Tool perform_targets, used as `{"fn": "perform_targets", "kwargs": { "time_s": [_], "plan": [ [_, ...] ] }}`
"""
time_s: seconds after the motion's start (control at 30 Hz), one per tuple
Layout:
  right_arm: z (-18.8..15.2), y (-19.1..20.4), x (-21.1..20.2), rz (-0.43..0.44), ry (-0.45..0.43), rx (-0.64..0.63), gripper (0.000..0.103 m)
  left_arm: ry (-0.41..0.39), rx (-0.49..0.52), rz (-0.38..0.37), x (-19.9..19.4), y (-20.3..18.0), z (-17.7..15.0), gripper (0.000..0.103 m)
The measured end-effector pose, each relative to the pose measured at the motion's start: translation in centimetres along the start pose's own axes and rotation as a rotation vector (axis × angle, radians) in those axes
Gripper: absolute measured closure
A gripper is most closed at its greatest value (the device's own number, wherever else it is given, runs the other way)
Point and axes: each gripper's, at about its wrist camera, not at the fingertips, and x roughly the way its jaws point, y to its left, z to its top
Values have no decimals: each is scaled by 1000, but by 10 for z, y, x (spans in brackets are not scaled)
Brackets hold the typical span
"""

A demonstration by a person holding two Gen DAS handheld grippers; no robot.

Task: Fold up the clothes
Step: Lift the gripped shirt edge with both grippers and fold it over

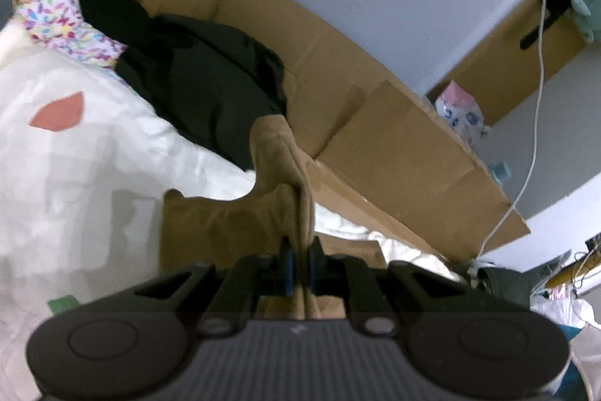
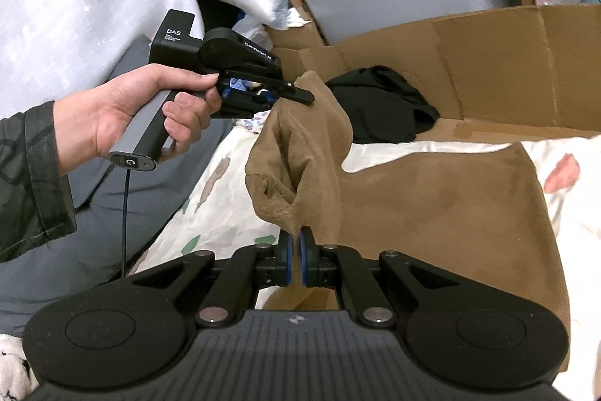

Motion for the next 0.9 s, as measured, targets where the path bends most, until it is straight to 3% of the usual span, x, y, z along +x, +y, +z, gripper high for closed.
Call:
{"fn": "perform_targets", "kwargs": {
  "time_s": [0.57,0.8,0.9],
  "plan": [
    [-31,-76,-28,-79,3,109,100,101,93,-8,87,-80,-34,95],
    [-54,-100,-36,-95,27,169,100,130,109,31,120,-97,-48,95],
    [-64,-112,-40,-100,34,195,100,101,115,65,133,-105,-54,95]
  ]
}}
